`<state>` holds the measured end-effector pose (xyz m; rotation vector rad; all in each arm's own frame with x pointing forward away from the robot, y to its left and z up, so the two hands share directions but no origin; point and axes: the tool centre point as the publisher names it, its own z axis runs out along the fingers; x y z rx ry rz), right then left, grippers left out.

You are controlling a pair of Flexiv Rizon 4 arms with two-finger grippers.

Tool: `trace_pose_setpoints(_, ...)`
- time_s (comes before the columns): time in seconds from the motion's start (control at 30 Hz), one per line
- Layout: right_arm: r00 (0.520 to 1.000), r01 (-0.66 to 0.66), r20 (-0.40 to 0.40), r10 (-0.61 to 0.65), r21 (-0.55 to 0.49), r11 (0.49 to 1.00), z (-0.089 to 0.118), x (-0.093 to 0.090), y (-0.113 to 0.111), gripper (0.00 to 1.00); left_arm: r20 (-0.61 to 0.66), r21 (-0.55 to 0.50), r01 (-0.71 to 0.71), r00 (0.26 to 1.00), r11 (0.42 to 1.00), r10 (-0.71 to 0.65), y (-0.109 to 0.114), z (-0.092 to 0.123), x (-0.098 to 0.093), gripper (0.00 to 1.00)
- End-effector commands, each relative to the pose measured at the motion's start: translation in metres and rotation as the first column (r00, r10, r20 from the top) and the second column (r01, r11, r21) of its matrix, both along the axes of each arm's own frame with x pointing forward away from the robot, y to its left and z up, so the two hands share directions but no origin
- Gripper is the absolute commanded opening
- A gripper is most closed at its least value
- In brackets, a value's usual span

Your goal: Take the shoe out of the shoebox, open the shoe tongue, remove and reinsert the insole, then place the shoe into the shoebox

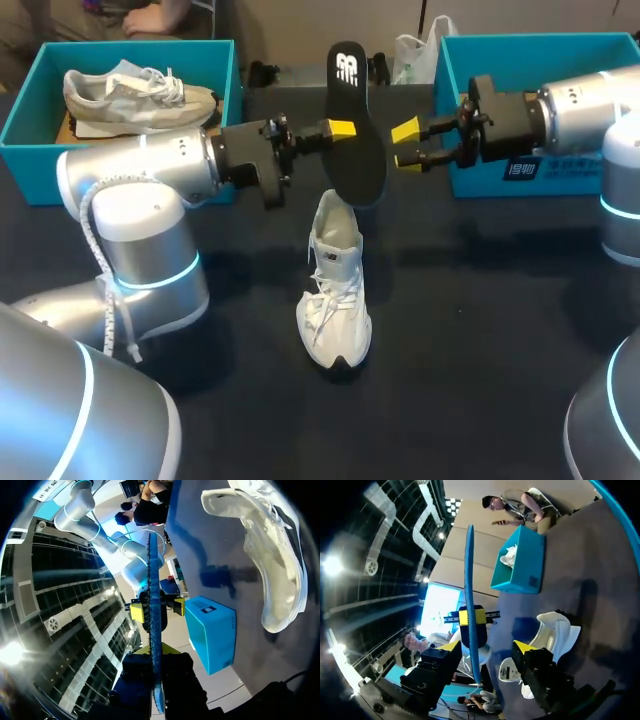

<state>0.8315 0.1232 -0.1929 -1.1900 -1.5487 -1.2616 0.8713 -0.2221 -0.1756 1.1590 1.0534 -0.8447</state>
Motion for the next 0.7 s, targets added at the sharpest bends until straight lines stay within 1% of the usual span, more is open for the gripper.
trace_pose_setpoints(0.03,1.000,-0.007,0.002,0.007,0.007,1.000,-0.003,0.005,0.009,0.58,0.005,0.000,-0.015,1.000,1.000,0.015,-0.013,-0.004,0.006,0.00)
trace_pose_setpoints(0.17,1.000,-0.009,0.005,0.009,0.010,1.000,-0.003,0.004,0.012,0.63,0.004,0.007,-0.027,1.000,1.000,0.027,-0.016,-0.007,0.011,0.00)
trace_pose_setpoints(0.37,1.000,-0.016,0.004,0.016,0.015,1.000,-0.003,0.004,0.018,0.62,0.003,0.007,-0.049,0.999,0.999,0.049,-0.024,-0.010,0.017,0.00)
trace_pose_setpoints(0.5,1.000,-0.022,0.010,0.022,0.018,1.000,-0.003,0.005,0.021,0.56,-0.002,0.007,-0.049,0.999,0.999,0.049,-0.029,-0.011,0.017,0.00)
trace_pose_setpoints(0.57,1.000,-0.024,0.011,0.023,0.018,1.000,-0.003,0.006,0.022,0.51,-0.004,0.007,-0.047,0.999,0.999,0.047,-0.032,-0.012,0.015,0.00)
trace_pose_setpoints(0.7,1.000,-0.027,0.015,0.027,0.020,0.999,-0.003,0.007,0.023,0.45,-0.008,0.007,-0.045,0.999,0.999,0.045,-0.034,-0.013,0.013,0.00)
